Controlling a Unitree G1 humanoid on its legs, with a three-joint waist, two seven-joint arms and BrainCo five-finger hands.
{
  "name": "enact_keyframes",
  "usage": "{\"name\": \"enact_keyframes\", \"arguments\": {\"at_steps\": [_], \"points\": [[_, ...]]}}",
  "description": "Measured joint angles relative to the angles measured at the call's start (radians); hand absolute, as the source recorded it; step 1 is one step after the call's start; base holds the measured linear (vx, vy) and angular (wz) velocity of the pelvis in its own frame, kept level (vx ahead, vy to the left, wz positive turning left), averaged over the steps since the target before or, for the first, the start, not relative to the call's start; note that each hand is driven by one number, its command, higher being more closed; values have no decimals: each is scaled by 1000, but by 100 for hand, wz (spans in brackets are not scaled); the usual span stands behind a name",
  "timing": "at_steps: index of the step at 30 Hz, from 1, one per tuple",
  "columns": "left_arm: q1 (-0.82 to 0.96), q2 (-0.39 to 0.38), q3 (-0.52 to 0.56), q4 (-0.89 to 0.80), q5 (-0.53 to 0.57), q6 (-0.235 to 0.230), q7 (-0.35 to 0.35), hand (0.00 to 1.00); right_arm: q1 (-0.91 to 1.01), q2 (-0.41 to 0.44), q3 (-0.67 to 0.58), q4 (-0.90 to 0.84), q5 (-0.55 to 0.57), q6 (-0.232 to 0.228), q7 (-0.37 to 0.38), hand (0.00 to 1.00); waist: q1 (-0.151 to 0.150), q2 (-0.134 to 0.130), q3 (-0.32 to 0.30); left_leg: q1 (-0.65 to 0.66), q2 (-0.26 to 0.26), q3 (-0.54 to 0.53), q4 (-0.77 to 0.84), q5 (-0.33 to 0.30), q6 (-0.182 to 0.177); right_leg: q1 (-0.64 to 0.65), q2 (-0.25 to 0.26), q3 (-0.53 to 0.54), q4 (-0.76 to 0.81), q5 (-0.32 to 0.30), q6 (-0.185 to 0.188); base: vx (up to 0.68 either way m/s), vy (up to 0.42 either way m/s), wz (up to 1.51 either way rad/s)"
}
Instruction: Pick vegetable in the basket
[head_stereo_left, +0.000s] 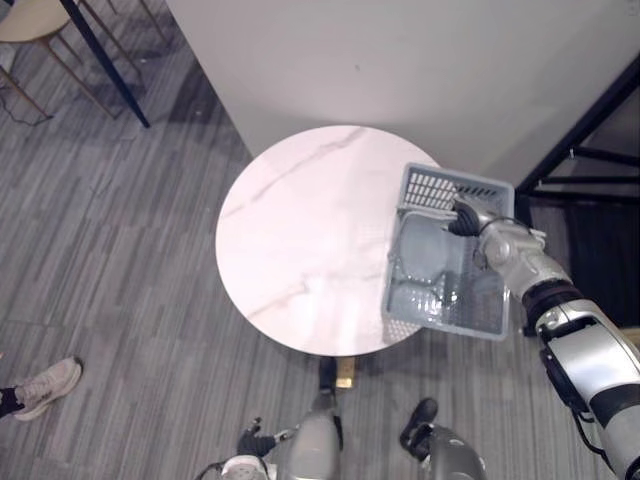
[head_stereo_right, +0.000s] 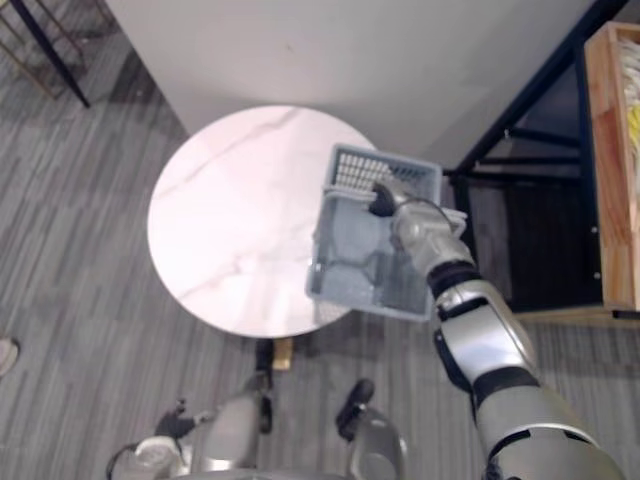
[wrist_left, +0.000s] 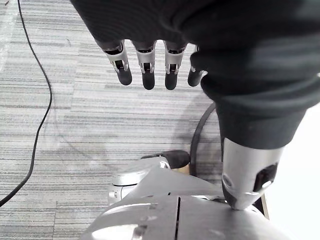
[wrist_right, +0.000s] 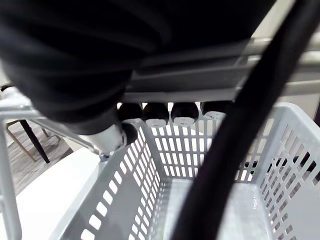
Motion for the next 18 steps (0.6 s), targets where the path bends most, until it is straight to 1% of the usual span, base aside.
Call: {"name": "enact_keyframes", "arguments": {"at_steps": [2, 4, 6, 7, 9, 10, 11, 12, 13, 14, 15, 16, 17, 18], "points": [[-3, 0, 2, 6, 4, 1, 0, 0, 24, -7, 31, -44, 1, 0, 7, 100, 0, -1, 0, 10, 1, 7, 0, 0, 0, 2, 1, 11, 2, 0, 0, 14, -19, -13], [-3, 0, 4, 8, 7, 7, -1, 0, 73, -18, 92, -139, 1, -2, 38, 100, 0, -2, -2, 29, 2, 35, 0, 0, 0, 3, 1, 40, 6, 0, 0, 19, -20, -28], [-2, 0, 8, 10, 9, 12, -6, 0, 156, -41, 155, -254, 1, -6, 82, 100, -5, -6, -21, 46, 3, 63, 0, 0, 0, 7, 1, 59, 6, 0, 1, 26, -18, -26], [-1, 0, 14, 13, 9, 14, -7, 0, 180, -46, 169, -280, 1, -8, 89, 100, -9, -8, -30, 50, 3, 69, 0, 0, 0, 10, 2, 61, 3, 1, 1, 44, -20, -17], [19, -1, 43, 16, 9, 22, -23, 0, 255, -61, 221, -388, 12, -28, 128, 100, -29, -24, -59, 83, 7, 97, 0, 0, 0, 36, 10, 80, -12, 2, 3, 60, -32, -23], [25, -1, 45, 17, 9, 22, -24, 0, 274, -70, 229, -416, 25, -40, 135, 100, -35, -29, -72, 87, 8, 106, 0, 0, 0, 39, 13, 85, -20, 4, 5, 56, -37, -29], [39, -1, 48, 17, 10, 22, -30, 0, 304, -89, 244, -470, 46, -51, 147, 100, -50, -37, -94, 98, 11, 116, 0, -2, 1, 46, 19, 96, -31, 6, 7, 37, -23, -21], [44, -1, 54, 19, 13, 23, -33, 0, 319, -99, 249, -495, 63, -55, 151, 100, -55, -40, -104, 102, 13, 121, 0, -6, 3, 51, 23, 100, -39, 7, 8, 37, -24, -27], [53, -1, 64, 18, 35, 23, -37, 0, 353, -127, 251, -545, 86, -67, 163, 100, -59, -44, -124, 114, 19, 136, 0, -16, 10, 59, 31, 110, -53, 9, 8, 28, -18, -33], [60, -1, 64, 18, 46, 23, -43, 0, 384, -158, 259, -591, 113, -79, 170, 100, -61, -48, -146, 123, 23, 146, 0, -22, 9, 60, 39, 126, -63, 13, 8, 29, -17, -36], [64, -1, 64, 19, 47, 23, -44, 0, 397, -169, 259, -609, 123, -86, 177, 100, -61, -51, -156, 126, 24, 154, 0, -22, 9, 60, 42, 132, -68, 16, 7, 33, -16, -38], [70, -1, 63, 19, 48, 23, -49, 0, 416, -189, 260, -642, 142, -93, 194, 100, -67, -55, -165, 135, 27, 169, 0, -23, 8, 64, 47, 147, -78, 21, 9, 19, -16, -30], [77, -1, 63, 19, 48, 23, -56, 0, 433, -207, 261, -670, 154, -94, 205, 100, -82, -56, -175, 138, 30, 173, 0, -25, 7, 68, 52, 153, -89, 28, 9, 11, -14, -25], [78, -1, 63, 21, 51, 24, -59, 0, 442, -218, 261, -681, 161, -97, 207, 100, -88, -55, -178, 139, 31, 177, 0, -27, 9, 71, 56, 155, -95, 32, 9, -3, -3, -20]]}}
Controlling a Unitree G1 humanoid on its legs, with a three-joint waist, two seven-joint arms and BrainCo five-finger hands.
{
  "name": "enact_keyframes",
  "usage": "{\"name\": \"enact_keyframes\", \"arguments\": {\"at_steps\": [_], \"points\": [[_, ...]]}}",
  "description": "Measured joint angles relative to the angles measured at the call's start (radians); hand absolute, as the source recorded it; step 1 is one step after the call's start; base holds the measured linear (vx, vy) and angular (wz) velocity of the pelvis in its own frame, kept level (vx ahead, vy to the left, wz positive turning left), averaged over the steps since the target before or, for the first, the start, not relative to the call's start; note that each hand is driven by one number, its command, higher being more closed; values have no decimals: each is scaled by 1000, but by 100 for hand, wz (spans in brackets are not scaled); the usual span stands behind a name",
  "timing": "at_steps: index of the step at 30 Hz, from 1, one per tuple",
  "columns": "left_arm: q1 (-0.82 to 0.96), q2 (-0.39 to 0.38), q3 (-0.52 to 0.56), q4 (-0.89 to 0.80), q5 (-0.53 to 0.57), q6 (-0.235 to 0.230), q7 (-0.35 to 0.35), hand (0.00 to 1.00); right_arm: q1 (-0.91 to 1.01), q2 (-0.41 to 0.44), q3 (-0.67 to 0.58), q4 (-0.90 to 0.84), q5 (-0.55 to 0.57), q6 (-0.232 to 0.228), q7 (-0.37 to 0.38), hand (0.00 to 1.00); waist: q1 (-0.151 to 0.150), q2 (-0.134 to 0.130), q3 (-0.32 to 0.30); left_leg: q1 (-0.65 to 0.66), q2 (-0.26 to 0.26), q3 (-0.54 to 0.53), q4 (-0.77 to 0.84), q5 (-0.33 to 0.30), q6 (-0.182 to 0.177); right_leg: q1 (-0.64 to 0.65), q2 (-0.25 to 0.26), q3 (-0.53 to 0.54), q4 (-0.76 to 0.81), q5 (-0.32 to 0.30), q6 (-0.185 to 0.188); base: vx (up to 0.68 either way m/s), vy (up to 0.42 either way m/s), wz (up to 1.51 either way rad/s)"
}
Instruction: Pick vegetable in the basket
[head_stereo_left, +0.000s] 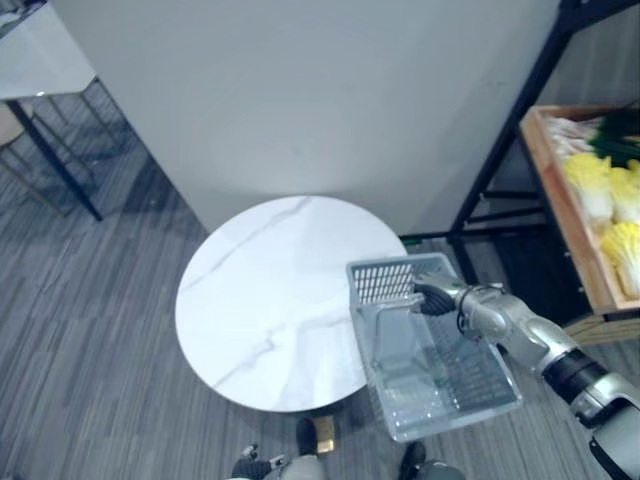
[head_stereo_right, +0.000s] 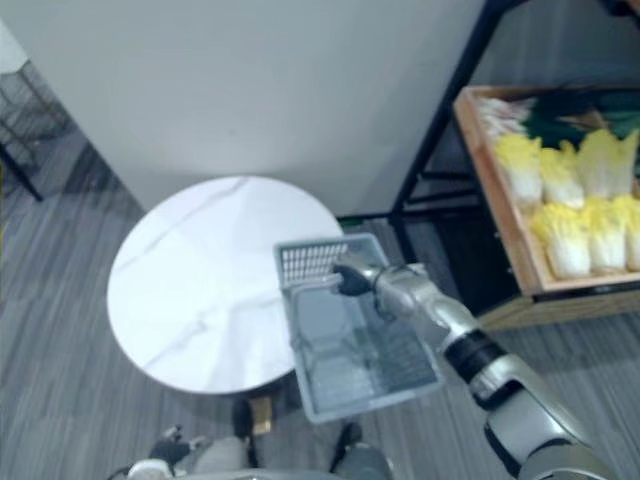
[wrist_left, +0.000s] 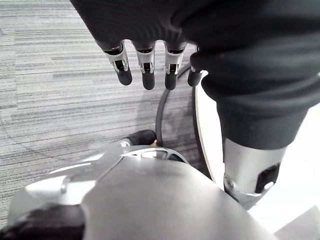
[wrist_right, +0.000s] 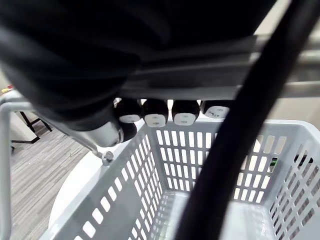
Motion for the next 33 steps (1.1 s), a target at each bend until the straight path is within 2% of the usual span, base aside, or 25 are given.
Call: {"name": "enact_keyframes", "arguments": {"at_steps": [2, 6, 8, 14, 21, 24, 27, 30, 33], "points": [[0, 1, 1, 14, 26, 3, -7, 0, 42, -45, 0, -36, 20, -14, 12, 100, -15, 1, -10, 12, 7, 21, 0, -14, 7, 3, 11, 21, -16, 13, -1, 2, 9, -28], [1, 1, 2, 26, 38, 5, -18, 0, 149, -109, -6, -97, 29, -25, 34, 100, -24, 5, -30, 29, 11, 65, 0, -27, 1, -1, 21, 61, -33, 27, -1, 10, 9, -30], [2, 1, 2, 31, 56, 5, -23, 0, 207, -135, -7, -105, 37, -35, 47, 100, -34, 12, -42, 30, 10, 70, 0, -35, 10, -5, 22, 68, -33, 27, 0, 28, 14, -15], [11, 0, 2, 34, 73, 5, -28, 0, 357, -143, -98, -78, 29, -53, 48, 100, -51, 28, -57, 43, 8, 99, 0, -36, 10, -14, 26, 106, -33, 35, 1, 46, 7, -18], [39, -2, 1, 35, 74, 5, -34, 0, 482, -104, -241, 49, -44, -57, 19, 100, -61, 37, -69, 84, 8, 128, 0, -41, 5, 12, 34, 137, -43, 36, 2, 40, 4, -12], [52, -5, -2, 35, 79, 6, -34, 0, 539, -75, -293, 104, -68, -56, 6, 100, -77, 40, -76, 100, 8, 129, 6, -66, 9, 26, 31, 139, -33, 29, 4, 32, 28, -4], [52, -5, -14, 34, 105, 6, -35, 0, 626, -37, -412, 139, -104, -45, -21, 100, -86, 22, -68, 134, -15, 128, 7, -81, 20, 20, 1, 144, 41, -13, 14, 28, 59, 5], [49, -2, -46, 33, 114, 5, -37, 0, 680, -27, -489, 130, -114, -30, -42, 100, -112, 15, -65, 158, -49, 150, 7, -103, 24, 10, -35, 168, 72, -22, 34, -16, 95, -12], [43, 26, -80, 34, 123, 4, -38, 0, 691, 8, -537, 116, -144, -12, -51, 100, -132, -7, -63, 102, -63, 216, 82, -141, 52, -44, -55, 232, 41, 10, 84, -32, 125, -56]]}}
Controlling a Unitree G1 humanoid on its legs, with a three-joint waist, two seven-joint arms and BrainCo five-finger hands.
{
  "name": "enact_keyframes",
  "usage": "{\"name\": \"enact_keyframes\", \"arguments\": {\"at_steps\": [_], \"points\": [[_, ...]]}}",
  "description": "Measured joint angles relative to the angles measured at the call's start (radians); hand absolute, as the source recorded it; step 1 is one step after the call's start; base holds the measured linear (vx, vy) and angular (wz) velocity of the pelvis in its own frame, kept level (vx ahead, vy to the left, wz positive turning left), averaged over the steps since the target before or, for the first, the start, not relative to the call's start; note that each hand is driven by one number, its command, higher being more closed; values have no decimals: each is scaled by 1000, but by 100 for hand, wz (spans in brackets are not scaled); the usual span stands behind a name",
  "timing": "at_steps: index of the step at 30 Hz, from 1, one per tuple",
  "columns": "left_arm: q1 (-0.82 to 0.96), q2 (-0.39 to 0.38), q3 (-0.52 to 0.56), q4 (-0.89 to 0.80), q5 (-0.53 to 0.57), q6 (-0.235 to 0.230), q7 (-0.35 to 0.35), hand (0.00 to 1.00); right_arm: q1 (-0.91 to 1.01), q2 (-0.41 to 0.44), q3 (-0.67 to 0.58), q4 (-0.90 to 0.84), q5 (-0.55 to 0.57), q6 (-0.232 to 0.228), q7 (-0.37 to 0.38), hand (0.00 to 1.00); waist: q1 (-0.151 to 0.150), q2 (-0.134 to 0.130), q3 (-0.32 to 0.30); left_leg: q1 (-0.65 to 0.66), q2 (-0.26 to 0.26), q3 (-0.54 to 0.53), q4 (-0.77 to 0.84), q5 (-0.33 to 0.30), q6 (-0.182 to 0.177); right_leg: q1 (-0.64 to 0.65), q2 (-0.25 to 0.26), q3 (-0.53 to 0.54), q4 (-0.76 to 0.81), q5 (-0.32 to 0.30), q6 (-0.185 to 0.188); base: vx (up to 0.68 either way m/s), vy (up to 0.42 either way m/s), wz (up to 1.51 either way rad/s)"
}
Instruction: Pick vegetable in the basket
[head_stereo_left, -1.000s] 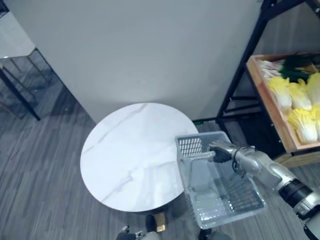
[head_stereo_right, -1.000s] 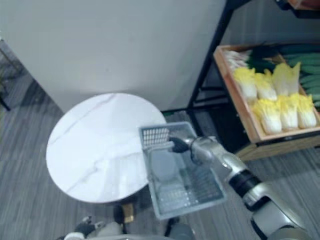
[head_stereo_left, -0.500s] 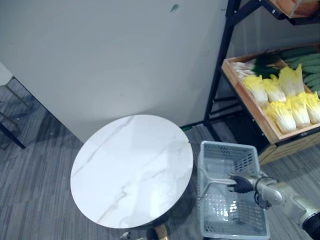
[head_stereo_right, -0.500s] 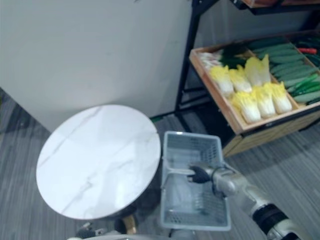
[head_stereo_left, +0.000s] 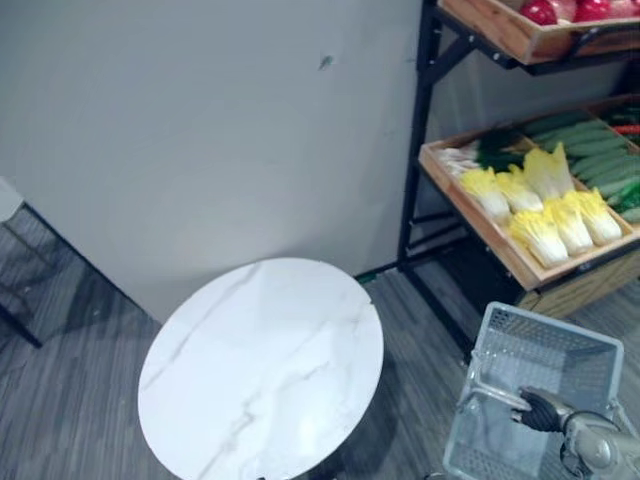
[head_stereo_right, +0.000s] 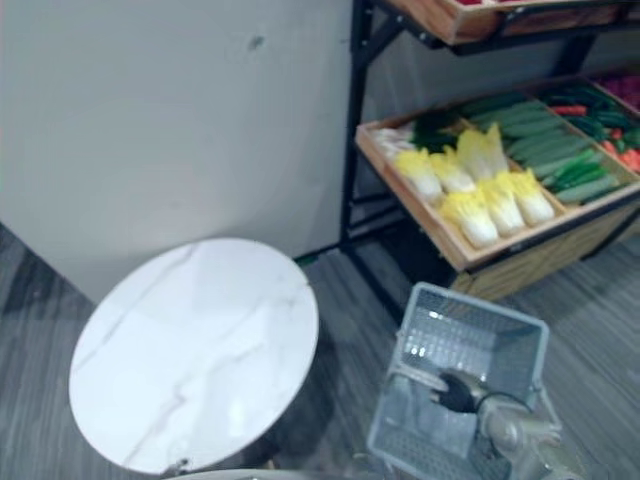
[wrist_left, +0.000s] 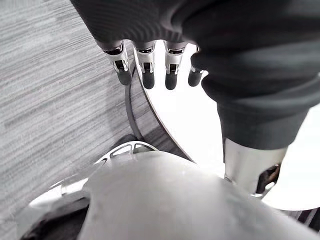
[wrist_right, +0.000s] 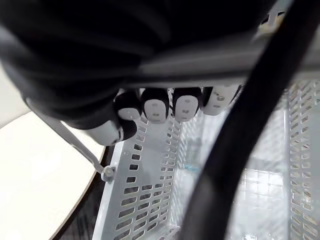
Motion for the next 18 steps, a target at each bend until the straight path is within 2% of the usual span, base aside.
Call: {"name": "enact_keyframes", "arguments": {"at_steps": [1, 2, 3, 4, 6, 7, 8, 10, 12, 13, 14, 15, 16, 18], "points": [[-22, 18, -15, 0, 17, 0, -1, 0, 30, 20, -23, -31, -1, 7, 0, 100, -4, -18, -2, -34, -6, 31, 65, -31, 24, -12, -12, 30, -34, 20, 24, -31, 122, -59], [-29, 26, -25, 0, 24, 0, -3, 0, 46, 29, -30, -52, -1, 12, 0, 100, -9, -34, -2, -49, -14, 58, 97, -35, 33, -15, -27, 42, -56, 34, 23, -65, 174, -49], [-27, 12, -23, 2, 30, 1, -4, 0, 62, 26, -36, -78, -1, 21, 3, 100, -27, -8, -3, -58, 11, 107, 93, -52, 74, 29, -26, -41, -119, 2, -15, -54, 225, -76], [-36, -2, -5, -2, 30, -3, -4, 0, 29, 47, -42, -84, 0, 32, -2, 100, -26, 20, 13, -44, 38, 182, 91, -69, 83, -31, -43, -139, 63, -34, -133, -52, 258, -102], [-42, 14, 4, -7, 29, 0, -4, 0, 4, 59, -26, -87, 0, 21, -8, 100, -28, 9, 29, -41, 77, 302, 135, -96, 99, -53, -83, -268, 387, -78, -200, -31, 217, -92], [-40, 14, -2, -12, 29, 0, -5, 0, 2, 59, -21, -86, -5, 21, -7, 100, -25, 0, 24, -38, 78, 325, 131, -96, 100, -38, -91, -292, 426, -85, -209, -70, 146, -85], [-34, 16, -8, -14, 29, 0, -5, 0, -15, 60, -11, -81, -14, 19, -7, 100, -15, -16, 14, -35, 86, 394, 130, -97, 101, -20, -105, -319, 466, -89, -214, -67, 94, -95], [-29, 18, 1, -12, 27, 0, -8, 0, -64, 71, -2, -58, -26, 16, -5, 100, 12, -21, 10, -32, 114, 491, 132, -94, 98, 5, -120, -317, 467, -85, -204, -118, 45, -155], [-18, 20, 15, -11, 26, 0, -8, 0, -107, 88, 12, -52, -26, 18, -4, 100, 17, -19, 8, -37, 153, 567, 157, -84, 88, 32, -135, -294, 397, -51, -145, -93, -93, -152], [-16, 26, 21, -11, 26, 0, -8, 0, -116, 102, 20, -55, -26, 15, -5, 100, 20, -30, 1, -46, 178, 606, 197, -83, 86, 61, -144, -282, 276, -3, -76, -75, -316, -142], [-22, 34, 24, -10, 27, 1, -8, 0, -116, 115, 24, -58, -26, 5, -5, 100, 29, -51, -12, -61, 205, 621, 252, -83, 84, 77, -146, -270, 150, 25, -22, -75, -316, -146], [-28, 33, 30, -7, 28, 2, -8, 0, -116, 115, 25, -58, -26, -1, -6, 100, 33, -45, -13, -67, 226, 623, 276, -79, 79, 88, -119, -275, 95, 15, -20, -106, -433, -161], [-32, 17, 41, -6, 30, 0, -8, 0, -121, 112, 25, -59, -26, -2, -11, 100, 43, -13, -14, -74, 262, 636, 306, -68, 61, 94, -72, -270, 2, 14, -20, -102, -343, -124], [-47, -10, 43, 1, 30, 1, -8, 0, -105, 108, 9, -64, -26, 4, -33, 100, 19, 22, -8, -76, 310, 660, 339, -58, 48, 116, -26, -271, -89, 14, -20, -109, -376, -73]]}}
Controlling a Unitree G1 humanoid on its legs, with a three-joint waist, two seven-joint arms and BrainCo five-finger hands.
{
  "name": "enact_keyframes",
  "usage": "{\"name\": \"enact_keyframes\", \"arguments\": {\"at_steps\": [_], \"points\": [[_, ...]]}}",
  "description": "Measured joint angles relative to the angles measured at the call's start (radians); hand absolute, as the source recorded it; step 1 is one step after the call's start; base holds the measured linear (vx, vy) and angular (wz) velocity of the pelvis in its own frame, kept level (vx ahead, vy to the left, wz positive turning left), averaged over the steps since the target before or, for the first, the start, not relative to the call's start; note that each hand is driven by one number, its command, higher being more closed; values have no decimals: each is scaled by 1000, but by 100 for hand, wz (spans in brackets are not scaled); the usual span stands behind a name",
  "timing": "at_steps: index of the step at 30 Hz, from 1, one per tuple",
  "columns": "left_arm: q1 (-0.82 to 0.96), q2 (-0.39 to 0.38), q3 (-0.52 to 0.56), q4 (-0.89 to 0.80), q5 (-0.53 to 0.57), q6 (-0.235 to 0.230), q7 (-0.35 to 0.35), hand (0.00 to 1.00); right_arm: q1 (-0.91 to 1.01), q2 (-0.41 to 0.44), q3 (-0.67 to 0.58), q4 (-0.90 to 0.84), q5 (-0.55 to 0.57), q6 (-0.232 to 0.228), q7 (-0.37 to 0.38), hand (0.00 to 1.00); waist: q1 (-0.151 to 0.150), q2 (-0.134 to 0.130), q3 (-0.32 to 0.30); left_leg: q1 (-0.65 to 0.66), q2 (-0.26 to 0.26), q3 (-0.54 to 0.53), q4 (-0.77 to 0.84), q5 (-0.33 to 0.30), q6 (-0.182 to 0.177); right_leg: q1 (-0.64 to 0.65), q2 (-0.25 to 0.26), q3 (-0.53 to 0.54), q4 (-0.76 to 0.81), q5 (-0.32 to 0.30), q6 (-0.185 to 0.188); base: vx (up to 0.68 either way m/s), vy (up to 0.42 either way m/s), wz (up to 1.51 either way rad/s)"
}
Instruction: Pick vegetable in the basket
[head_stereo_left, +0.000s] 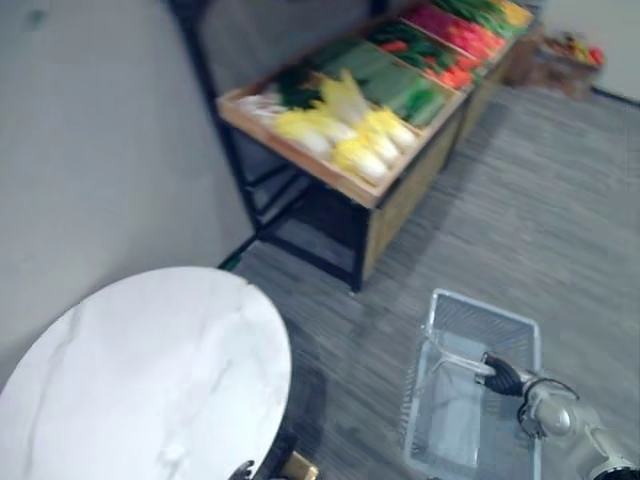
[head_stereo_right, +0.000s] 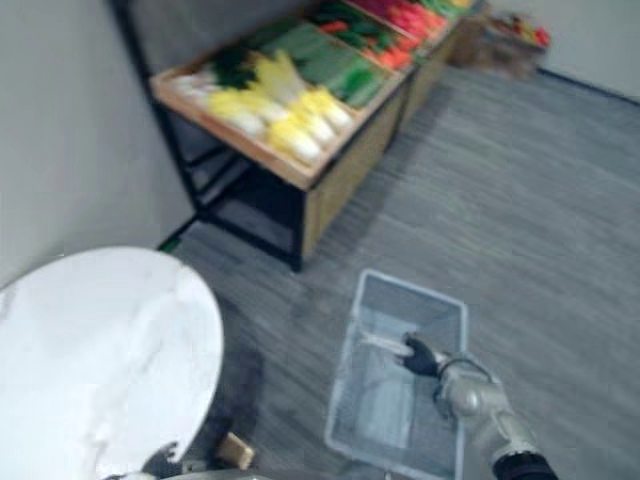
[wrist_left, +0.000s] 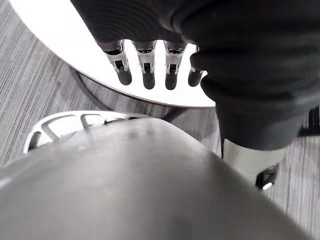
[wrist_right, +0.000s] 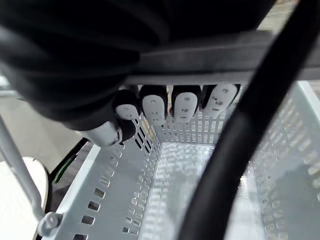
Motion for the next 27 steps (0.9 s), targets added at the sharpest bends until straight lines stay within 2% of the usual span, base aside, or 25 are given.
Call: {"name": "enact_keyframes", "arguments": {"at_steps": [1, 2, 3, 5, 6, 7, 8, 9, 10, 11, 12, 13, 14, 15, 17, 19, 24, 27], "points": [[-5, -17, 1, -2, 1, -1, 0, 0, 22, -2, -24, -1, 0, 6, -4, 100, -20, 29, 0, 4, 48, -16, 45, 3, -4, 33, 33, -8, -33, -3, -6, -86, -308, -21], [-8, -29, 1, -7, 3, -2, 0, 0, 59, -6, -36, -2, 0, 12, -4, 100, -24, 45, 5, 25, 98, -46, 96, 10, -12, 70, 60, -6, -46, -9, -16, -74, -216, -17], [-8, -31, 1, -12, 4, -2, 0, 0, 78, -6, -35, -2, 1, 15, -4, 100, -22, 48, 6, 37, 118, -64, 117, 21, -20, 84, 68, 1, -50, -12, -21, -109, -174, -36], [-2, -28, 8, -20, 11, -3, 2, 0, 112, -1, -29, -2, 1, 17, -6, 100, -16, 44, 8, 47, 136, -200, 166, 78, -44, 95, 85, 57, -51, -22, -37, -113, -146, -72], [5, -26, 15, -19, 22, -4, 5, 0, 111, 0, -26, 0, 1, 17, -6, 100, -14, 38, 12, 27, 111, -343, 187, 109, -53, 92, 79, 109, -53, -21, -46, -88, -114, -88], [9, -26, 18, -18, 22, -4, 7, 0, 109, 0, -26, 3, 0, 18, -7, 100, -13, 35, 14, 11, 80, -434, 189, 90, -69, 87, 73, 140, -54, -18, -50, -106, -20, -118], [21, -29, 19, -19, 22, -7, 14, 0, 103, -2, -28, 21, -1, 21, -9, 100, -8, 31, 17, 6, -35, -632, 145, 22, -112, 70, 52, 199, -51, -9, -50, -97, 105, -146], [44, -34, 19, -19, 22, -10, 22, 0, 89, -1, -28, 47, -1, 23, -13, 100, 5, 30, 17, 20, -146, -792, 67, -44, -114, 46, 54, 274, -52, -3, -51, -90, 143, -167], [50, -37, 23, -19, 19, -11, 24, 0, 84, 1, -29, 59, -1, 25, -17, 100, 18, 31, 18, 31, -196, -855, 19, -73, -110, 29, 62, 321, -56, -2, -59, -103, 177, -182], [61, -39, 27, -18, 21, -18, 24, 0, 82, 5, -28, 76, 0, 25, -29, 100, 34, 33, 19, 45, -260, -951, -66, -108, -90, 3, 85, 385, -56, 5, -64, -91, 159, -143], [64, -38, 28, -18, 21, -22, 25, 0, 79, 8, -28, 83, 0, 25, -30, 100, 39, 32, 22, 58, -275, -993, -99, -124, -70, -7, 97, 415, -55, 5, -63, -93, 186, -150], [72, -38, 28, -18, 21, -29, 24, 0, 78, 9, -26, 83, 1, 24, -31, 100, 42, 32, 25, 95, -297, -1080, -144, -167, -57, -24, 118, 458, -60, 14, -50, 13, 192, -123], [68, -38, 28, -15, 21, -31, 23, 0, 64, 7, -39, 83, 3, 25, -45, 100, 41, 39, 30, 107, -313, -1142, -165, -216, -28, -39, 129, 489, -83, 43, -32, 33, 154, -109], [61, -29, 32, -14, 21, -31, 23, 0, 58, 9, -37, 82, 3, 25, -45, 100, 40, 27, 43, 104, -320, -1132, -158, -217, -26, -37, 121, 507, -98, 53, -30, 11, 199, -81], [62, -12, 37, -13, 22, -36, 24, 0, 60, 6, -38, 83, 3, 22, -45, 100, 38, 6, 61, 96, -345, -1075, -155, -227, -11, -56, 100, 547, -124, 100, -3, -44, 181, -57], [57, -4, 34, -13, 29, -37, 23, 0, 70, 6, -51, 82, 3, 22, -46, 100, 34, 4, 61, 104, -355, -1056, -158, -228, -8, -57, 94, 564, -130, 108, 6, 49, 102, -31], [34, -30, 6, -13, 39, -45, 19, 0, 101, -18, -75, 86, 3, 22, -44, 100, 33, 55, 45, 112, -361, -1053, -156, -219, 0, -68, 98, 568, -140, 113, 15, 108, 30, -15], [34, -35, -22, -13, 39, -46, 16, 0, 110, -18, -74, 91, 2, 19, -44, 100, 34, 55, 42, 141, -364, -1051, -158, -205, 7, -47, 100, 568, -137, 113, 15, 71, -8, -21]]}}
